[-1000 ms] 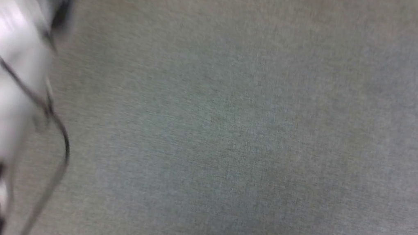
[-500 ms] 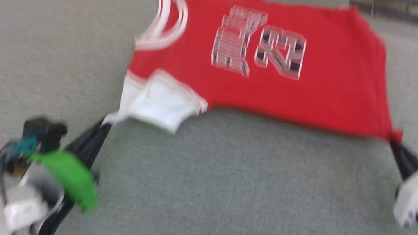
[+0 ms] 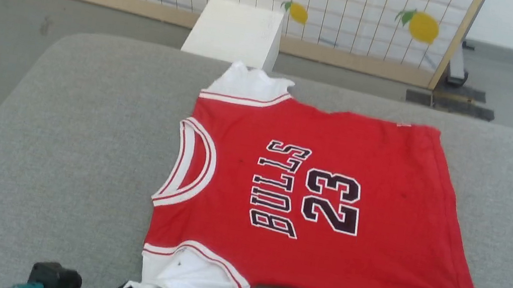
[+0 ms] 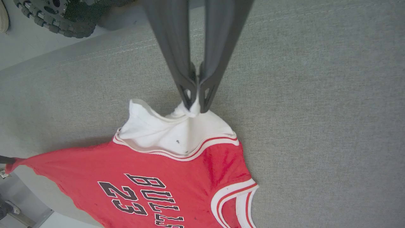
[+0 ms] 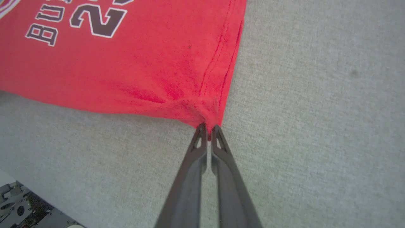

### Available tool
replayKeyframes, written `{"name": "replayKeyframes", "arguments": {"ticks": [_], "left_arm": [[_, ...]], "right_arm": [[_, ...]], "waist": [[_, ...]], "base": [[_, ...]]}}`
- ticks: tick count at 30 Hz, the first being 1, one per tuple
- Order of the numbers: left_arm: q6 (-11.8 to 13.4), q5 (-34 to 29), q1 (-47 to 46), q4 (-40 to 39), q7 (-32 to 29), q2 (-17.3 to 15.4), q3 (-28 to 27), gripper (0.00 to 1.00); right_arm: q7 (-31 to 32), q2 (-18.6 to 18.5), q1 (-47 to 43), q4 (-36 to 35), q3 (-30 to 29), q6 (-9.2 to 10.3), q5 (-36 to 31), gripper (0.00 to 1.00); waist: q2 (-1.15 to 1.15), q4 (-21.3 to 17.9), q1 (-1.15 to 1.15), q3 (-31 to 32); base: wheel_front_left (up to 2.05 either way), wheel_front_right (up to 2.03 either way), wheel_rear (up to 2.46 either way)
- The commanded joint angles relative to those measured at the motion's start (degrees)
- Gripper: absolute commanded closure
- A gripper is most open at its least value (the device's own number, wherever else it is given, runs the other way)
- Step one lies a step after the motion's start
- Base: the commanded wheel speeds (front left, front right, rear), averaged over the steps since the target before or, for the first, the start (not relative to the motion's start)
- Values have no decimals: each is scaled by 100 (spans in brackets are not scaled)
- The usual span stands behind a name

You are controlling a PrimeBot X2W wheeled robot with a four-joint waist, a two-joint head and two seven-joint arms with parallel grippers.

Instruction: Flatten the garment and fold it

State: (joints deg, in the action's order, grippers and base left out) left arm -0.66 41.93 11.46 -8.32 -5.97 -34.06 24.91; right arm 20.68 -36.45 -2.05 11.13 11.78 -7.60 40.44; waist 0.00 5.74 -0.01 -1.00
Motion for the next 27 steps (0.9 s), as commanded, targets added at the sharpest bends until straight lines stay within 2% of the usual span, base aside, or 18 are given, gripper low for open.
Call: {"name": "replayKeyframes", "arguments": {"ticks": [1,6,11,20,27], "left_arm": [[62,36,68,-99,37,-33,-17,100],[174,-100,-188,-276,512,173,-205,100],[151,-307,-751,-205,781,360,-236,100],[4,-595,-2158,287,1001,629,-279,100],[-88,-829,-3143,1144,764,672,-165,100]], "right_arm": [[97,72,-172,-184,-156,11,87,100],[153,324,-346,-781,-669,11,-26,100],[46,592,-41,-1083,-836,11,-197,100],[45,835,909,-671,-982,11,-732,100],[237,908,1722,-187,-770,11,-1088,100]], "waist": [[0,-17,1,42],[0,-81,1,-106],[0,-125,1,-390],[0,-115,1,-1186],[0,-125,1,-1739]], "base": [[0,0,0],[0,0,0],[0,0,0],[0,0,0],[0,0,0]]}}
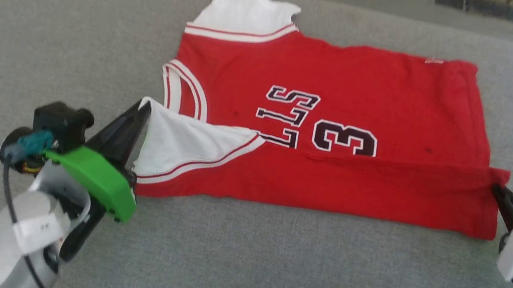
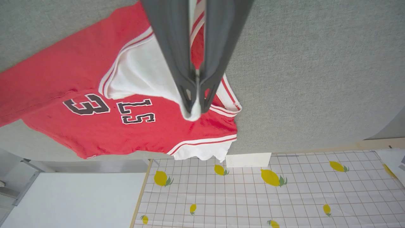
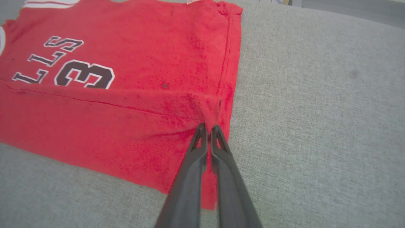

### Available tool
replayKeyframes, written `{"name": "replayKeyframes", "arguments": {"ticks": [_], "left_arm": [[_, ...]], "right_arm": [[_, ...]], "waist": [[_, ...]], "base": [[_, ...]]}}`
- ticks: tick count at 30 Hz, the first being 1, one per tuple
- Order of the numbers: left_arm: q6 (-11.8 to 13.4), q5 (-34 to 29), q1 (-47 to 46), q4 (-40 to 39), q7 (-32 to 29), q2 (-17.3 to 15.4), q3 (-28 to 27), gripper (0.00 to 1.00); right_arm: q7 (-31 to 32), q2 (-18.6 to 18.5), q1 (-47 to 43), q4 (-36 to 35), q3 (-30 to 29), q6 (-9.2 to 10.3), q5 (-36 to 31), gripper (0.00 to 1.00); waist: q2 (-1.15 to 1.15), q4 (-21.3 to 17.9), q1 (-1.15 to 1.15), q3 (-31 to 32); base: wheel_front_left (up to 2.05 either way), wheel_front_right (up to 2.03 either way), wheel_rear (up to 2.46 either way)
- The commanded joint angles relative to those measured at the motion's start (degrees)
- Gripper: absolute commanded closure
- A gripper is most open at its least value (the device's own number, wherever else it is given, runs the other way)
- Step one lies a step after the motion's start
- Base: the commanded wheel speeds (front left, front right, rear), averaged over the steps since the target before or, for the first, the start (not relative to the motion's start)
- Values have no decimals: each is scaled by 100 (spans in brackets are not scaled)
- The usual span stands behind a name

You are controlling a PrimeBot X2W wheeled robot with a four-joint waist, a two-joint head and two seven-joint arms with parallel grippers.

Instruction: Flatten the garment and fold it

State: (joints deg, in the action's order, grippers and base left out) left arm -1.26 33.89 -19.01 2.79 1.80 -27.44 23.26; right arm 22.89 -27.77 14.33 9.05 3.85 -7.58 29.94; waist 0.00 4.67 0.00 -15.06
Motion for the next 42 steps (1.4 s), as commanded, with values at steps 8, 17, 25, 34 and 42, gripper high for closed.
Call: {"name": "replayKeyframes", "arguments": {"ticks": [8,17,25,34,42], "left_arm": [[-230,-165,-799,1219,47,263,249,100],[-264,-174,-1075,2259,624,744,355,0],[-6,236,-588,2363,962,999,38,0],[850,664,650,1487,368,1095,-136,0],[1447,546,803,1315,-318,865,-75,0]], "right_arm": [[85,89,675,688,302,9,-256,100],[-23,260,787,1145,276,9,-476,0],[106,490,471,783,68,9,-1091,0],[1201,1753,-716,-786,-1017,9,-2242,0],[1542,2174,-1090,-1776,-1201,9,-2353,0]], "waist": [[0,24,0,-625],[0,113,0,-411],[0,114,0,180],[0,-10,0,472],[0,-230,0,222]], "base": [[0,0,0],[0,0,0],[0,0,0],[0,0,0],[0,0,0]]}}
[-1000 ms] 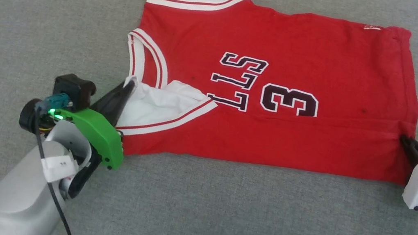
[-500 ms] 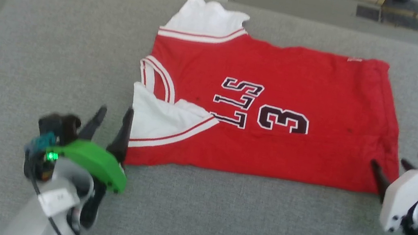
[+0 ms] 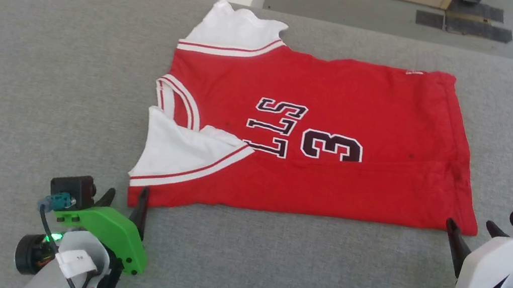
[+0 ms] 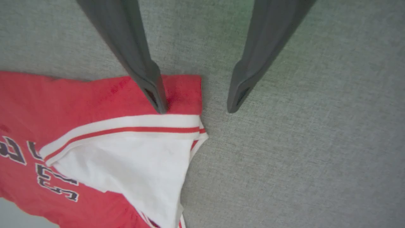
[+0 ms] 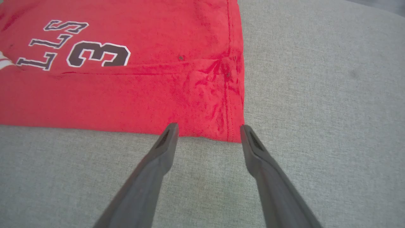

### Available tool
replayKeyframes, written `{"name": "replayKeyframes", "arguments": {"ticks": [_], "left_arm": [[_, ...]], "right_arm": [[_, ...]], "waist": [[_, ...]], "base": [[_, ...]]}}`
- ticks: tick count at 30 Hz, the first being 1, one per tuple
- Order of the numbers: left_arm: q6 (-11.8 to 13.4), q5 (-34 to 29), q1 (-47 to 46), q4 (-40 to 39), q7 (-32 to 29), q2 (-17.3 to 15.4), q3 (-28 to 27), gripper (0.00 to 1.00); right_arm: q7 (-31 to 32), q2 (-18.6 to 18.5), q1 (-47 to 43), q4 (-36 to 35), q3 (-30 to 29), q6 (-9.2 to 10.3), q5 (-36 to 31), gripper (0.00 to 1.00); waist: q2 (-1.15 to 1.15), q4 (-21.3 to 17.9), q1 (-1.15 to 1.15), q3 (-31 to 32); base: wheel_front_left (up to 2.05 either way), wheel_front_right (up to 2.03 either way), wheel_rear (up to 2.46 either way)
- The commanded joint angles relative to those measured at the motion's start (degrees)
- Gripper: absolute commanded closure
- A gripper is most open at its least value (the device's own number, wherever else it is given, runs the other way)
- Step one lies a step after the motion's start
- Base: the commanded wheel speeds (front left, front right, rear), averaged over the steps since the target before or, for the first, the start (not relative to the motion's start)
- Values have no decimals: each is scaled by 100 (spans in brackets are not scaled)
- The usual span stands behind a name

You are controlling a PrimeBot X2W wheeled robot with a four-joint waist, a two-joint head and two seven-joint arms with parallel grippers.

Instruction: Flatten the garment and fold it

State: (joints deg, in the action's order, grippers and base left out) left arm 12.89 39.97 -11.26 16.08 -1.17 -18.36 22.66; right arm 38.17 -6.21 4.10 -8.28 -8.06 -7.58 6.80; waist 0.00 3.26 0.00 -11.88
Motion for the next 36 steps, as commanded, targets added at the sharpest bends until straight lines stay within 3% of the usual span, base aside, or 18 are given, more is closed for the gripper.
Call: {"name": "replayKeyframes", "arguments": {"ticks": [1,7,9,17,30,31,32,33,36], "left_arm": [[73,-80,16,-6,-84,-66,-4,0],[194,-146,-53,152,-722,-178,235,0],[156,-126,-83,174,-902,-175,321,100],[-2,-87,-249,13,-760,-78,358,100],[52,-298,-311,-1191,-513,-66,487,100],[69,-304,-299,-1253,-538,-67,506,100],[76,-306,-288,-1283,-563,-72,522,100],[85,-315,-275,-1298,-597,-90,542,100],[86,-309,-238,-1289,-607,-126,547,100]], "right_arm": [[34,37,-80,-106,-23,9,-39,0],[145,45,-105,-405,-31,9,-85,0],[184,-3,-92,-455,-28,9,-110,0],[340,-307,281,-146,-47,9,-344,0],[569,-6,956,1760,-628,9,-843,0],[573,22,957,1874,-651,9,-821,47],[569,39,956,1951,-659,9,-811,69],[540,48,963,2022,-652,9,-810,100],[420,59,984,2132,-703,9,-786,100]], "waist": [[0,-109,0,-125],[0,-220,0,-338],[0,-216,0,-368],[0,37,0,-309],[0,504,0,-377],[0,509,0,-384],[0,510,0,-389],[0,505,0,-399],[0,468,0,-380]], "base": [[0,0,0],[0,0,0],[0,0,0],[0,0,0],[0,0,0],[0,0,0],[0,0,0],[0,0,0],[0,0,0]]}}
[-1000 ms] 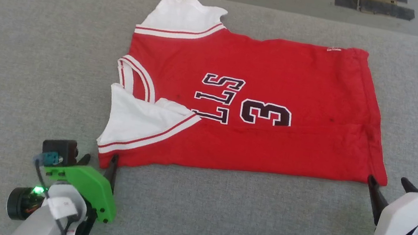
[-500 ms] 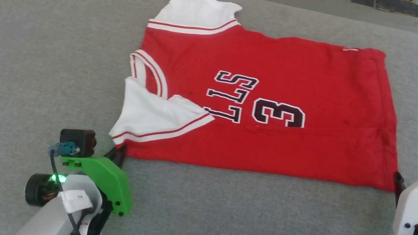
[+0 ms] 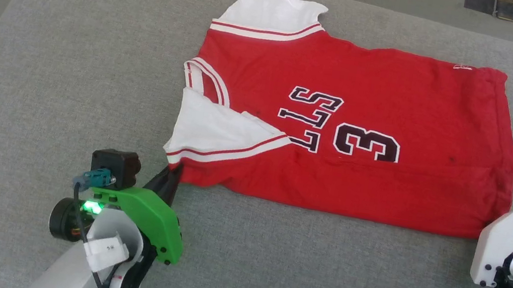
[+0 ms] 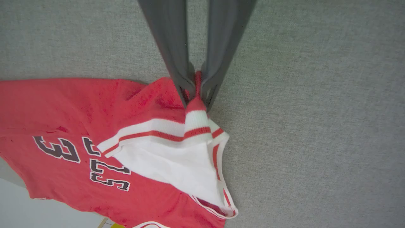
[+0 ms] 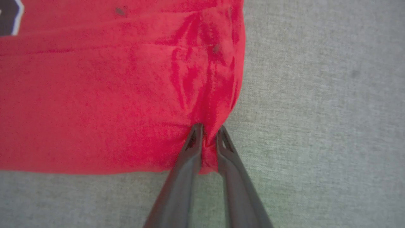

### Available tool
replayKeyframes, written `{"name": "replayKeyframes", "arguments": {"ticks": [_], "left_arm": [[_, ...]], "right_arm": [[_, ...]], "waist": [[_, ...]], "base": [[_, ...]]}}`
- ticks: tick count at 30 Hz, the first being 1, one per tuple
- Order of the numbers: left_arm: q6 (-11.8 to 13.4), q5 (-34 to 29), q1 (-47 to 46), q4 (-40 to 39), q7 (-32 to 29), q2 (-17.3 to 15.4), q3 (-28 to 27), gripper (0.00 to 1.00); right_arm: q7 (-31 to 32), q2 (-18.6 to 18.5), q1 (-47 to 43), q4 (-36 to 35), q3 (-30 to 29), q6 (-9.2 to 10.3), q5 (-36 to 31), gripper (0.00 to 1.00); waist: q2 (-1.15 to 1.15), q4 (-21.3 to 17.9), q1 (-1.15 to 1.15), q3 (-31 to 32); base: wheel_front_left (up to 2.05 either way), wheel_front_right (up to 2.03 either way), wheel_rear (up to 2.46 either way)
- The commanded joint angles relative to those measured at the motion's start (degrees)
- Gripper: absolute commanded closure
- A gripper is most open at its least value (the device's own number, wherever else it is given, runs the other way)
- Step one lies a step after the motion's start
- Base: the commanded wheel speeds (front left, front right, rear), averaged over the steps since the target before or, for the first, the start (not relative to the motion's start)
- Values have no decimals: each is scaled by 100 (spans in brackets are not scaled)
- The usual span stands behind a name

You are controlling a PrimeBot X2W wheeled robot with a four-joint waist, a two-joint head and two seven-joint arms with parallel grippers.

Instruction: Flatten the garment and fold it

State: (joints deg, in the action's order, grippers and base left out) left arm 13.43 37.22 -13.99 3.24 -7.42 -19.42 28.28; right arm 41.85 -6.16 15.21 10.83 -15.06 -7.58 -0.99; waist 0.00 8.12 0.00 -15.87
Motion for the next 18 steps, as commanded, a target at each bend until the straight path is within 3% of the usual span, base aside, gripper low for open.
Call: {"name": "replayKeyframes", "arguments": {"ticks": [1,8,18], "left_arm": [[30,-21,55,16,9,-32,-15,100],[-42,42,310,275,28,-228,-36,100],[-78,229,1248,95,-198,-579,107,100]], "right_arm": [[11,55,-119,241,-41,9,15,100],[-80,-95,-338,59,-85,9,353,100],[541,-157,-1763,-1277,-293,9,881,100]], "waist": [[0,-36,0,49],[0,-205,0,504],[0,-391,0,1123]], "base": [[0,0,0],[0,0,0],[0,0,0]]}}
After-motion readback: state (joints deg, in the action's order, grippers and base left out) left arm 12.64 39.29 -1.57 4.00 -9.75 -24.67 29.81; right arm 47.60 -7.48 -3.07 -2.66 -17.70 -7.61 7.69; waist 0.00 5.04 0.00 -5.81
